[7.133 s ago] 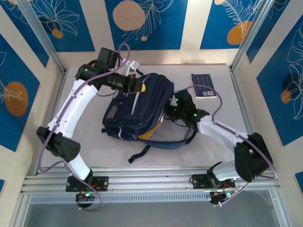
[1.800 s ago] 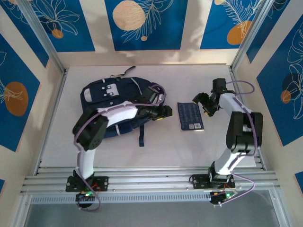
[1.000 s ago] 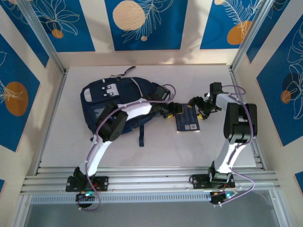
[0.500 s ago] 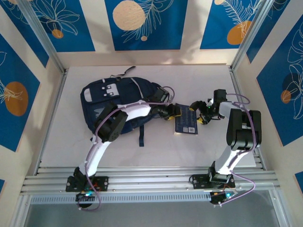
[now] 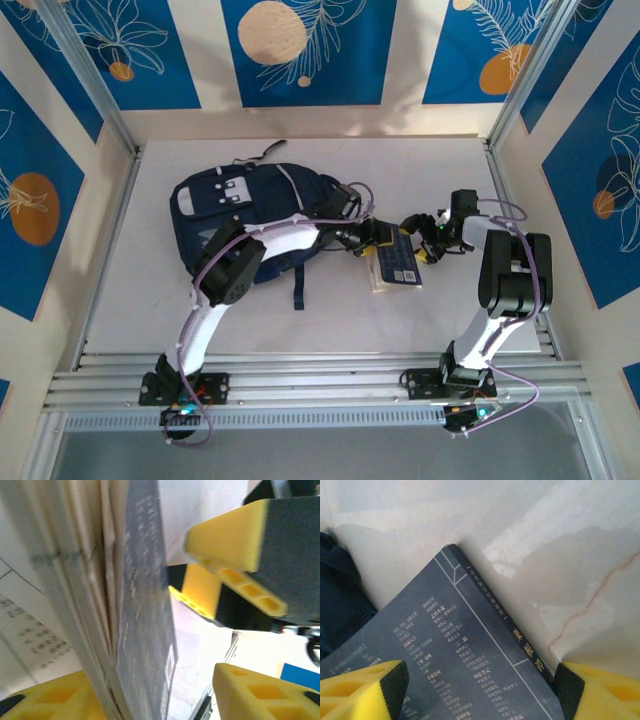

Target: Pack the student bag

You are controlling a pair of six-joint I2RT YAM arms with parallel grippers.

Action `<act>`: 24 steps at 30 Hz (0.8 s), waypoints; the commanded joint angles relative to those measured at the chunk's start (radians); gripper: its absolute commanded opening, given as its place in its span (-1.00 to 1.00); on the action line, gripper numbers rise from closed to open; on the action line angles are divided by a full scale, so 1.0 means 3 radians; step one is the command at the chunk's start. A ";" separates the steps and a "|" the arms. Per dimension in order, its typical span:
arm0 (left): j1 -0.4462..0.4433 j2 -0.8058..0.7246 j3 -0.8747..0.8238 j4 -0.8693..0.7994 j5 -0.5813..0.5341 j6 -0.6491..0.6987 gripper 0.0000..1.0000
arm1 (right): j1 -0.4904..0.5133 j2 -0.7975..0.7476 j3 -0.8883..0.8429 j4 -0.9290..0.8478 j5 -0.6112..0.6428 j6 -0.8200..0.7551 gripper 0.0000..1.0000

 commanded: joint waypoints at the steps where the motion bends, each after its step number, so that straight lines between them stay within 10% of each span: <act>1: -0.0043 -0.0216 -0.0035 0.0219 0.0114 -0.0014 0.14 | 0.0036 0.0034 -0.0076 -0.0186 -0.0276 0.0067 0.56; 14: -0.0122 0.0003 -0.0012 0.1056 0.0547 -0.0477 0.18 | 0.0041 0.0074 -0.0081 -0.0120 -0.0371 0.0124 0.56; 24: -0.0118 -0.0007 0.0021 0.0520 0.0279 -0.0195 0.19 | 0.0047 0.0054 -0.0081 -0.0136 -0.0392 0.0128 0.55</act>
